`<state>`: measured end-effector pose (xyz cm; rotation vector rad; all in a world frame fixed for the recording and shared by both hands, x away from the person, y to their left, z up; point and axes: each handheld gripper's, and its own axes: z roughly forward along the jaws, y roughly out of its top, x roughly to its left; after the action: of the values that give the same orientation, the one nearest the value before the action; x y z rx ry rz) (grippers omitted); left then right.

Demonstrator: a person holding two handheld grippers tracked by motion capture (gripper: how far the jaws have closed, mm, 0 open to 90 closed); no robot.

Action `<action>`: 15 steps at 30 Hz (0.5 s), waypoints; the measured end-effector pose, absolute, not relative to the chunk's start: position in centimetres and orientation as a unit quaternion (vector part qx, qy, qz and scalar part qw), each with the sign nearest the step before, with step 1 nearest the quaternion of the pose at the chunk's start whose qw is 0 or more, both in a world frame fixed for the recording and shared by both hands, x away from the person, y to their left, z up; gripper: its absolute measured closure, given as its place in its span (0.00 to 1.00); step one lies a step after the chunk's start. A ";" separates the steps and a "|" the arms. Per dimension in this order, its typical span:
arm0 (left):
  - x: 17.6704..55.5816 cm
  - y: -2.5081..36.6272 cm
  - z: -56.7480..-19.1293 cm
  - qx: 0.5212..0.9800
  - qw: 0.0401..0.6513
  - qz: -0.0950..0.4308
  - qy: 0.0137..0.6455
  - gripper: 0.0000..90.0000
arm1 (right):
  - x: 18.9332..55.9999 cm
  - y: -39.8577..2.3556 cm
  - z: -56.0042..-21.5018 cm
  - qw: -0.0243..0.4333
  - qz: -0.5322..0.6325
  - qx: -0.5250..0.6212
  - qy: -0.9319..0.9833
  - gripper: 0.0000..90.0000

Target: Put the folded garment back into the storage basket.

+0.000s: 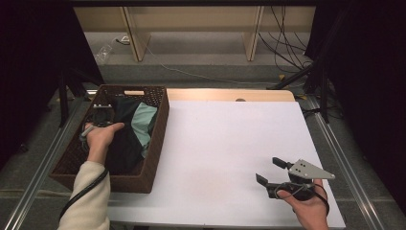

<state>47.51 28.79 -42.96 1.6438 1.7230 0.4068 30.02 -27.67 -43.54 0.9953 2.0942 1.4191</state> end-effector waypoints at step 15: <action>47.4 28.7 -42.1 0.655 0.297 0.263 0.644 0.39 | 30.0 -27.7 -43.5 0.210 0.512 0.358 0.752 0.18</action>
<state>47.37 28.68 -42.06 1.7403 1.7116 0.6991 29.98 -27.68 -43.50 0.9946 2.0923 1.4230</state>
